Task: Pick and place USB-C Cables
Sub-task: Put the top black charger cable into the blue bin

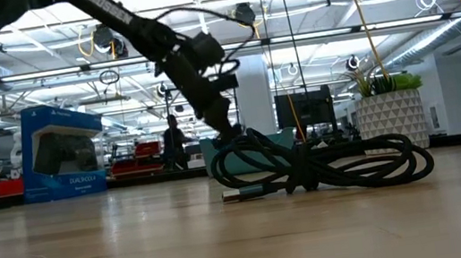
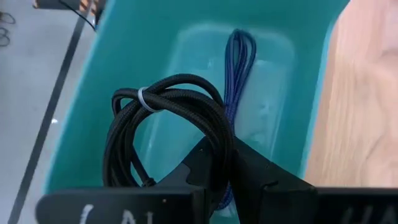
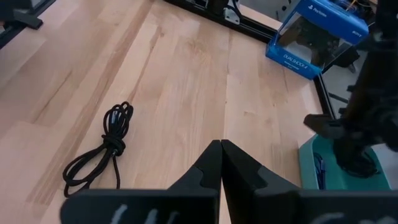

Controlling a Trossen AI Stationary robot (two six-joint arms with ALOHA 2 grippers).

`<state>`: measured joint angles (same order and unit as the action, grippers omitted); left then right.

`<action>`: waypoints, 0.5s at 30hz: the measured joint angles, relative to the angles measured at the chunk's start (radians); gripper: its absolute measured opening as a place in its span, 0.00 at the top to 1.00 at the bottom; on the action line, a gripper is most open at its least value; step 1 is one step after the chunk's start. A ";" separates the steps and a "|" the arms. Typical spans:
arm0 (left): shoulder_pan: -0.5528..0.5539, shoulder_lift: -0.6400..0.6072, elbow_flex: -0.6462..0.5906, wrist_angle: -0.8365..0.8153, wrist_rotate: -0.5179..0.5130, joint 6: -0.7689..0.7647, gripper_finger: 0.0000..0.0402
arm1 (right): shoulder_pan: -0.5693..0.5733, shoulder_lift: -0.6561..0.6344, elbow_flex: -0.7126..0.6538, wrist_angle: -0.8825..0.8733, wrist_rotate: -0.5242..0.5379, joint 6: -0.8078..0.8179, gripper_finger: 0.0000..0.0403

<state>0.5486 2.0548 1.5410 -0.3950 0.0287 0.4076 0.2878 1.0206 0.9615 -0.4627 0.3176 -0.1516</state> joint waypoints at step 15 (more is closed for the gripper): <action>-0.001 0.037 0.000 0.027 0.001 0.012 0.90 | 0.000 0.000 0.000 -0.001 0.000 0.008 1.00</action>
<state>0.5480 2.0918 1.5406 -0.3682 0.0294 0.4201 0.2878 1.0206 0.9615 -0.4641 0.3176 -0.1436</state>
